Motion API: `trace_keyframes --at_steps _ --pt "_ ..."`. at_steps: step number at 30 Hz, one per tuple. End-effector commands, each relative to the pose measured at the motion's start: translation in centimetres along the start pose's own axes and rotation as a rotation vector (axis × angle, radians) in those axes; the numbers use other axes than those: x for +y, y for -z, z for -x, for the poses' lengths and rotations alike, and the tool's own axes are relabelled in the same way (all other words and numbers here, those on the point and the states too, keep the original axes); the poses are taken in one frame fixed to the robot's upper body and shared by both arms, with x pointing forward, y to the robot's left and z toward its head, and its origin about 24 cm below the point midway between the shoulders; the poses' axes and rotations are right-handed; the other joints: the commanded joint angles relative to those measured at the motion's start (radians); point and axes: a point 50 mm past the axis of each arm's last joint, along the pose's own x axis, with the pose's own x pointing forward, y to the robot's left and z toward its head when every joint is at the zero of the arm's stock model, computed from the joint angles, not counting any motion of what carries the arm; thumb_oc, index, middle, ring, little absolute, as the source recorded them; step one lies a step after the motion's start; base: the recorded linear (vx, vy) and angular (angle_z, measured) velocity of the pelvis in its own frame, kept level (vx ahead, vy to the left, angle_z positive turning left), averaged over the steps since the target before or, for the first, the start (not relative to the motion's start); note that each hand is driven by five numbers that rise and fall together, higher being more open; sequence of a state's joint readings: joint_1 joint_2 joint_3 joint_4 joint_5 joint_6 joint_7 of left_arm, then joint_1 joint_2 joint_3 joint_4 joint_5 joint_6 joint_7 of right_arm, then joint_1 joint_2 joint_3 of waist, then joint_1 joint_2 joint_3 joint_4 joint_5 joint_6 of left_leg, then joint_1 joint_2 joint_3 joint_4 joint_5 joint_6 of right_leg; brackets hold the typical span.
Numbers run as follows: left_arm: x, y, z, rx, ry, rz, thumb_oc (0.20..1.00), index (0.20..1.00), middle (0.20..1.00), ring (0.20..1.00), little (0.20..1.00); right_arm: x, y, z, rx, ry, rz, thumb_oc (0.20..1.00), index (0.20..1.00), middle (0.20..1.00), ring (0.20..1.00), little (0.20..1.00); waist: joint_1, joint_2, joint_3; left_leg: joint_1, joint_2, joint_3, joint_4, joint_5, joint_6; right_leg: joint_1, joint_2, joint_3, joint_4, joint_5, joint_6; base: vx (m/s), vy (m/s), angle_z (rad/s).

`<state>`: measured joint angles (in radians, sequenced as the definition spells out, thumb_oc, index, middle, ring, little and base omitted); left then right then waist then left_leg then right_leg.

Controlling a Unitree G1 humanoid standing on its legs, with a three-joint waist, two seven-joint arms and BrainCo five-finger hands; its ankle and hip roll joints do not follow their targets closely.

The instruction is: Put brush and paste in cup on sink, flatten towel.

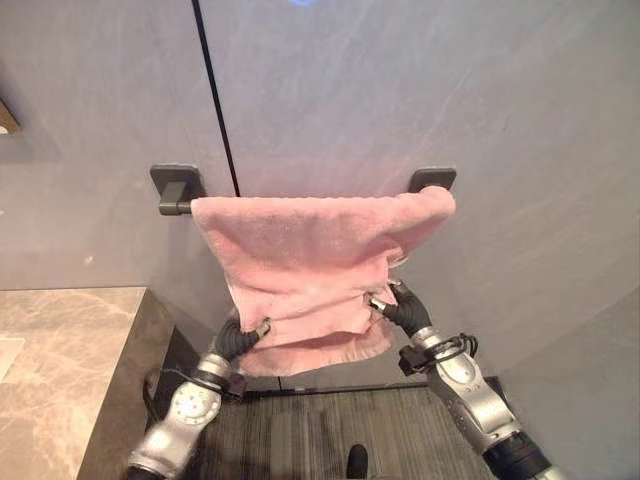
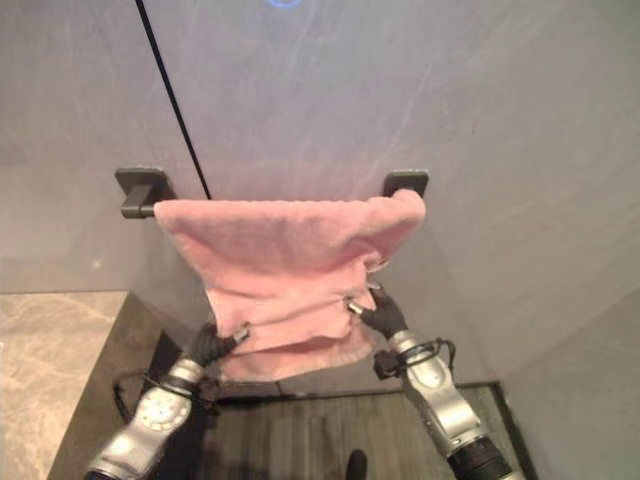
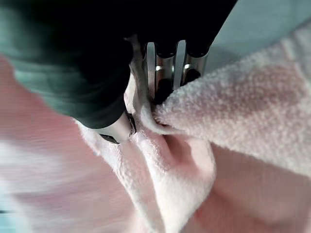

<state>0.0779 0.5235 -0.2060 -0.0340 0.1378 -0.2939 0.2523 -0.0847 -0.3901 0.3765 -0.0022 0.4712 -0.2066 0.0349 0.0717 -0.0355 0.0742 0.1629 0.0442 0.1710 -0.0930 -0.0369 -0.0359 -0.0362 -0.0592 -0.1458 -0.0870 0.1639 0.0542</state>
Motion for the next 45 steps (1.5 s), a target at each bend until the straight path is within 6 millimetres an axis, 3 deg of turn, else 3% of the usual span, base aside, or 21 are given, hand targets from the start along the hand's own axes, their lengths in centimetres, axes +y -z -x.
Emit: trace_keyframes --at_steps 1,8,16,20,21,24,29,30,32,37,42,45 --pt "1.1 -1.0 -0.5 -0.093 -0.074 -0.029 0.2 0.2 0.2 0.2 0.2 0.0 -4.1 -0.9 -0.23 -0.011 -0.045 0.2 0.2 0.2 0.2 0.2 0.017 -0.026 -0.015 -0.067 0.003 -0.037 0.006 0.035 -0.019 0.108 -0.079 0.019 0.033 -0.105 0.096 0.0 0.0 0.0" --pt "2.2 -2.3 -0.4 -0.167 -0.171 -0.065 0.2 0.2 0.2 0.2 0.2 0.7 -4.5 -0.9 -0.234 -0.064 -0.032 0.2 0.2 0.2 0.2 0.2 0.029 -0.033 -0.016 -0.069 0.005 -0.043 0.006 0.037 -0.024 0.115 -0.079 0.006 0.029 -0.106 0.095 0.0 0.0 0.0" --pt "2.0 -1.2 0.1 -0.126 -0.183 -0.104 0.2 0.2 0.2 0.2 0.2 1.3 -2.5 -1.1 -0.141 -0.083 -0.004 0.2 0.2 0.2 0.2 0.2 0.044 -0.038 -0.008 -0.077 0.007 -0.049 0.006 0.042 -0.027 0.115 -0.078 -0.006 0.026 -0.104 0.095 0.0 -0.006 0.02" --pt "0.8 0.8 0.6 -0.024 -0.142 -0.093 0.2 0.2 0.2 0.2 0.2 1.1 -0.8 -0.9 -0.063 -0.059 0.028 0.2 0.2 0.2 0.2 0.2 0.046 -0.038 -0.007 -0.078 0.007 -0.051 0.006 0.044 -0.027 0.115 -0.078 -0.009 0.025 -0.103 0.095 0.0 -0.004 0.09" --pt "-0.1 1.6 1.0 0.022 -0.101 -0.065 0.2 0.2 0.2 0.2 0.2 0.7 0.6 -0.6 -0.004 -0.025 0.037 0.2 0.2 0.2 0.2 0.2 0.047 -0.037 -0.006 -0.079 0.007 -0.053 0.006 0.045 -0.026 0.116 -0.078 -0.011 0.023 -0.102 0.096 0.0 0.0 0.0" --pt "-0.6 1.3 0.9 0.015 -0.049 -0.037 0.2 0.2 0.2 0.2 0.2 0.2 1.4 -0.1 0.022 0.024 0.047 0.2 0.2 0.2 0.2 0.2 0.042 -0.034 -0.006 -0.078 0.006 -0.052 0.006 0.043 -0.026 0.117 -0.077 -0.01 0.022 -0.103 0.096 0.0 0.0 0.0" --pt "-2.9 3.5 1.8 0.136 0.109 -0.041 0.2 0.2 0.2 0.2 0.2 -0.6 3.2 0.5 0.106 0.077 0.035 0.2 0.2 0.2 0.2 0.2 0.026 -0.031 -0.006 -0.075 0.006 -0.046 0.006 0.042 -0.025 0.116 -0.076 -0.004 0.022 -0.101 0.096 0.0 0.0 0.0" --pt "-3.4 3.9 2.0 0.157 0.147 -0.061 1.0 1.0 1.0 1.0 1.0 -0.7 3.6 0.6 0.12 0.088 0.033 0.238 0.238 0.238 0.238 0.238 0.024 -0.03 -0.006 -0.073 0.007 -0.044 0.006 0.041 -0.024 0.116 -0.075 -0.001 0.022 -0.101 0.096 0.0 0.0 0.0" --pt "-3.9 4.4 2.2 0.177 0.197 -0.102 1.0 1.0 1.0 1.0 1.0 -0.8 4.0 0.7 0.138 0.113 0.045 1.0 1.0 1.0 1.0 1.0 0.019 -0.027 -0.007 -0.071 0.008 -0.039 0.006 0.039 -0.024 0.116 -0.075 0.004 0.022 -0.101 0.096 0.0 0.002 -0.02" --pt "-4.6 6.5 3.8 0.326 0.28 -0.155 1.0 1.0 1.0 1.0 1.0 -1.8 4.9 1.2 0.192 0.166 0.101 1.0 1.0 1.0 1.0 1.0 0.01 -0.02 -0.011 -0.067 0.012 -0.031 0.006 0.038 -0.022 0.113 -0.073 0.011 0.021 -0.098 0.095 0.0 0.0 -0.01" --pt "-4.5 8.8 5.3 0.486 0.452 -0.293 1.0 1.0 1.0 1.0 1.0 -3.5 9.3 2.8 0.45 0.242 0.11 1.0 1.0 1.0 1.0 1.0 0.013 -0.02 -0.017 -0.065 0.014 -0.02 0.006 0.035 -0.02 0.11 -0.069 0.022 0.019 -0.093 0.093 0.0 0.001 -0.04" --pt "-4.8 10.3 6.7 0.582 0.53 -0.347 1.0 1.0 1.0 1.0 1.0 -3.9 12.6 4.9 0.631 0.311 0.059 1.0 1.0 1.0 1.0 1.0 0.013 -0.019 -0.022 -0.059 0.015 -0.017 0.006 0.03 -0.02 0.113 -0.067 0.025 0.019 -0.095 0.09 0.01 0.007 -0.11"
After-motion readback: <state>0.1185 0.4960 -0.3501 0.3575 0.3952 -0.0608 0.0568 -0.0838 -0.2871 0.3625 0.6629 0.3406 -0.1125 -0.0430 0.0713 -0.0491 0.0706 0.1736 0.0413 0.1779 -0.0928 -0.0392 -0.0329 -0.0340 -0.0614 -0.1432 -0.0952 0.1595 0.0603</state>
